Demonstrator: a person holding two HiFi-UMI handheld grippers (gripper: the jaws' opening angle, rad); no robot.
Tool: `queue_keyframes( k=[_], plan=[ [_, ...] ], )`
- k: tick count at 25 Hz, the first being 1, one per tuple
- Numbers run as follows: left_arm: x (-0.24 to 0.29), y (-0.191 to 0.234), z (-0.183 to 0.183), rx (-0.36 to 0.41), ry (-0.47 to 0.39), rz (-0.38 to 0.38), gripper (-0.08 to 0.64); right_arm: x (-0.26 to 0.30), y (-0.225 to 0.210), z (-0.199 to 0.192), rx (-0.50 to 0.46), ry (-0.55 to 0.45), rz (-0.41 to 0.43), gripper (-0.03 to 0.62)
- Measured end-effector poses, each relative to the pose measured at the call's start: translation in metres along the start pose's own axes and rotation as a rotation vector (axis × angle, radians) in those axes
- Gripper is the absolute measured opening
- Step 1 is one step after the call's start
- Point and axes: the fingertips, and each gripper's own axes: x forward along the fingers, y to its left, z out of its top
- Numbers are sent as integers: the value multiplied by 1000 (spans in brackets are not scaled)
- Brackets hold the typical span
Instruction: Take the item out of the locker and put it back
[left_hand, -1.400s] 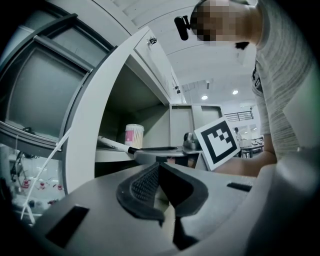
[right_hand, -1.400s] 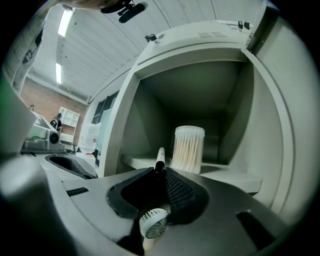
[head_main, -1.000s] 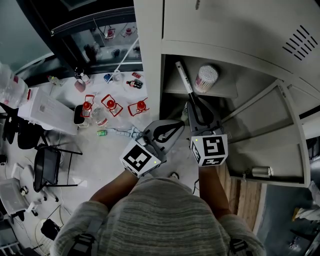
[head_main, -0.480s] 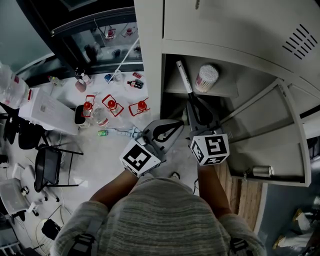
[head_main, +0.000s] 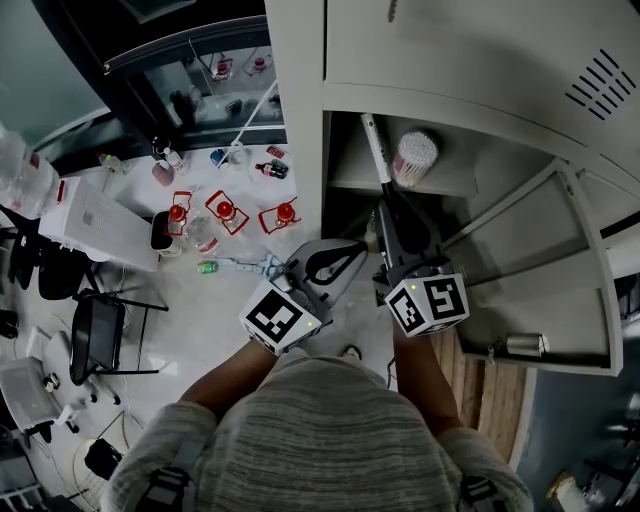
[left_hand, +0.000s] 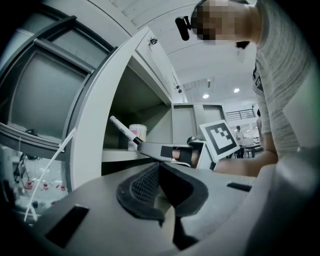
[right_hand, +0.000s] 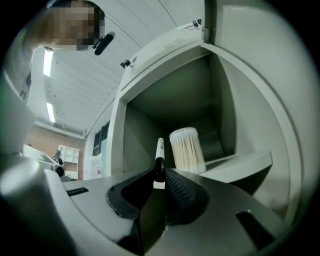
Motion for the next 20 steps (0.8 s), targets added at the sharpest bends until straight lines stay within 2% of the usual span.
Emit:
queue_keyframes(
  k=[6,20],
  plan=[
    [0,0,5,-2,-13,2,6,-13,11,23,-30,-46,22,81],
    [2,-3,17,-20,-49,6,6,-53,20,45,-69,-86,20,81]
  ],
)
